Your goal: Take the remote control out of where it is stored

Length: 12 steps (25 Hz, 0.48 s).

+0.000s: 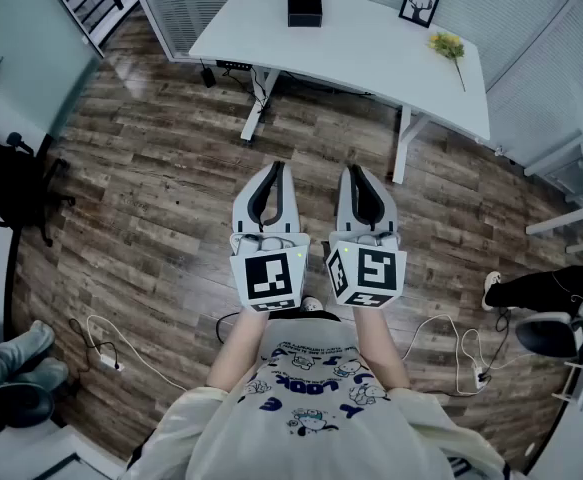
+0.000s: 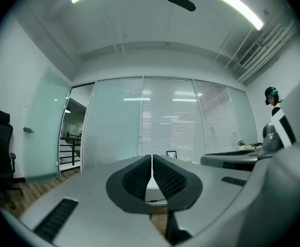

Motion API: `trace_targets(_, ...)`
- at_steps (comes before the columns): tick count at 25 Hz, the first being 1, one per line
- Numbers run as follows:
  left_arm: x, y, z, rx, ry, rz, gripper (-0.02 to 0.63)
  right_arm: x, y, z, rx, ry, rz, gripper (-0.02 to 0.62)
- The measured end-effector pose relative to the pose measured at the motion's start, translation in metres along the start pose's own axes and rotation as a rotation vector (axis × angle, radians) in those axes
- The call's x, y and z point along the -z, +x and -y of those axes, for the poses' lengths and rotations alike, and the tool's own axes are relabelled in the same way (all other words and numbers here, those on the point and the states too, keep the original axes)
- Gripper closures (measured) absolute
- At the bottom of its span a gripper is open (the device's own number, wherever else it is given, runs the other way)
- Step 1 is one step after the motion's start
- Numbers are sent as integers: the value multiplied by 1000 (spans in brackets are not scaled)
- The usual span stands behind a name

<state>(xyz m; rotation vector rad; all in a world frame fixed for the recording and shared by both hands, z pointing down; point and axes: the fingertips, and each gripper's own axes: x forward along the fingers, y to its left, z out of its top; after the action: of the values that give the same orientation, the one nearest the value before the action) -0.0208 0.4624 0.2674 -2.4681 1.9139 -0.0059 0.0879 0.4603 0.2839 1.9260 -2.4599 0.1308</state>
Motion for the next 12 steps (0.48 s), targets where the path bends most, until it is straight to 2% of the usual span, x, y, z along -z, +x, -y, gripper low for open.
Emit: trace_targets(12, 6, 12, -5, 7, -3, -5, 583, 6, 13, 1, 3, 12, -10, 548)
